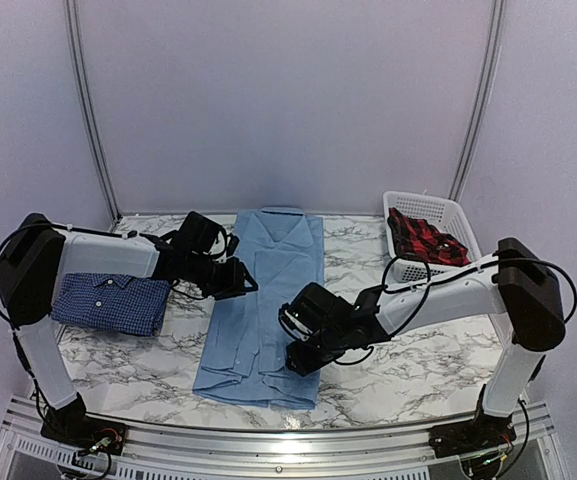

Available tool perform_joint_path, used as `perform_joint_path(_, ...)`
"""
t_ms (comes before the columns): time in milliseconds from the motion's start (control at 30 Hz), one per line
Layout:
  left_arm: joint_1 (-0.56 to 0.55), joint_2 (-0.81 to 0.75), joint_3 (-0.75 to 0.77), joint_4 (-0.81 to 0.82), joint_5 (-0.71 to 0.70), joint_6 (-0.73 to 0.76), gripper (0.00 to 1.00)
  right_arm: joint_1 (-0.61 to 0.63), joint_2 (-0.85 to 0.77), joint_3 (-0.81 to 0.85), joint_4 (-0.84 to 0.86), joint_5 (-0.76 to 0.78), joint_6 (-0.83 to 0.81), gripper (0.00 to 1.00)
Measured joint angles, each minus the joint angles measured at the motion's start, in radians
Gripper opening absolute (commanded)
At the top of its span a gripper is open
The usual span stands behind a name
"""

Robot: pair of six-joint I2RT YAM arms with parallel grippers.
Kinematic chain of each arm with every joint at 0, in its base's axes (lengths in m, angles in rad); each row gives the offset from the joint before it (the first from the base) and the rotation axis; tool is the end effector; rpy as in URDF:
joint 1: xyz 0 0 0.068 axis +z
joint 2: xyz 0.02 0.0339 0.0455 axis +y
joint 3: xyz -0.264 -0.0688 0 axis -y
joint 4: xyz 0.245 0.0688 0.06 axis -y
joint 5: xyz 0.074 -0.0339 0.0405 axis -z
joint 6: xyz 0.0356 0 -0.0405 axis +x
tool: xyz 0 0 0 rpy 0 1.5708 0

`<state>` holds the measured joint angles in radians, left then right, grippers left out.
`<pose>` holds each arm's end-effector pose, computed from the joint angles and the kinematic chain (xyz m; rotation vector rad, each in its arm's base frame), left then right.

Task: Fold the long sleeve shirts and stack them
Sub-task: Adjust the sleeve of the rectangle-folded shirt.

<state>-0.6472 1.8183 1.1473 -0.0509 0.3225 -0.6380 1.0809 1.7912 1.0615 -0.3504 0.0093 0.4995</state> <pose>0.3081 -0.2470 0.1929 0.1925 2.4637 -0.9884 0.1659 0.3104 0.1558 -0.7851 2.6355 0.4802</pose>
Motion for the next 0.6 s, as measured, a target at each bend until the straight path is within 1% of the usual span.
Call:
perform_joint_path(133, -0.027, -0.003, -0.002, -0.006, 0.011, 0.007, 0.35, 0.004, 0.012, 0.0, 0.001, 0.02, 0.001, 0.49)
perform_joint_path(267, -0.055, -0.007, -0.021, -0.014, 0.023, 0.014, 0.29, 0.005, 0.012, 0.0, 0.003, 0.043, 0.002, 0.51)
perform_joint_path(400, -0.075, -0.018, -0.042, -0.032, 0.039, 0.021, 0.29, 0.005, 0.005, -0.005, 0.014, 0.061, 0.003, 0.55)
perform_joint_path(600, -0.101, -0.06, -0.07, -0.062, 0.043, 0.044, 0.29, 0.001, -0.008, -0.006, 0.041, 0.058, 0.002, 0.55)
